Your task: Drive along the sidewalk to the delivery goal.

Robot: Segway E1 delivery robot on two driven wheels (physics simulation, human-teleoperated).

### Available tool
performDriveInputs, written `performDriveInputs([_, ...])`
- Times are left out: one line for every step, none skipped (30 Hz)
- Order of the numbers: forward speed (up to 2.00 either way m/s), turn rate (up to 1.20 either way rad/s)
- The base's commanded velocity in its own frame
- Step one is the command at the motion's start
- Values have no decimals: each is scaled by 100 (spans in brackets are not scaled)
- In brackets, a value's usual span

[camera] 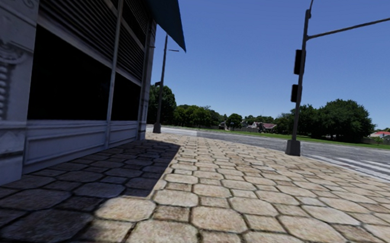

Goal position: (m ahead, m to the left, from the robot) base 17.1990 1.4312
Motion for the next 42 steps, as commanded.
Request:
performDriveInputs([200,0])
performDriveInputs([200,0])
performDriveInputs([200,0])
performDriveInputs([200,0])
performDriveInputs([200,0])
performDriveInputs([200,0])
performDriveInputs([200,0])
performDriveInputs([200,0])
performDriveInputs([200,0])
performDriveInputs([200,0])
performDriveInputs([200,0])
performDriveInputs([200,0])
performDriveInputs([200,0])
performDriveInputs([200,0])
performDriveInputs([200,0])
performDriveInputs([200,0])
performDriveInputs([200,0])
performDriveInputs([200,0])
performDriveInputs([200,0])
performDriveInputs([200,0])
performDriveInputs([200,8])
performDriveInputs([200,10])
performDriveInputs([200,11])
performDriveInputs([200,11])
performDriveInputs([200,11])
performDriveInputs([200,11])
performDriveInputs([200,11])
performDriveInputs([200,11])
performDriveInputs([200,11])
performDriveInputs([200,11])
performDriveInputs([200,11])
performDriveInputs([200,7])
performDriveInputs([200,6])
performDriveInputs([200,5])
performDriveInputs([200,5])
performDriveInputs([200,5])
performDriveInputs([200,5])
performDriveInputs([200,5])
performDriveInputs([200,2])
performDriveInputs([200,2])
performDriveInputs([200,2])
performDriveInputs([200,2])
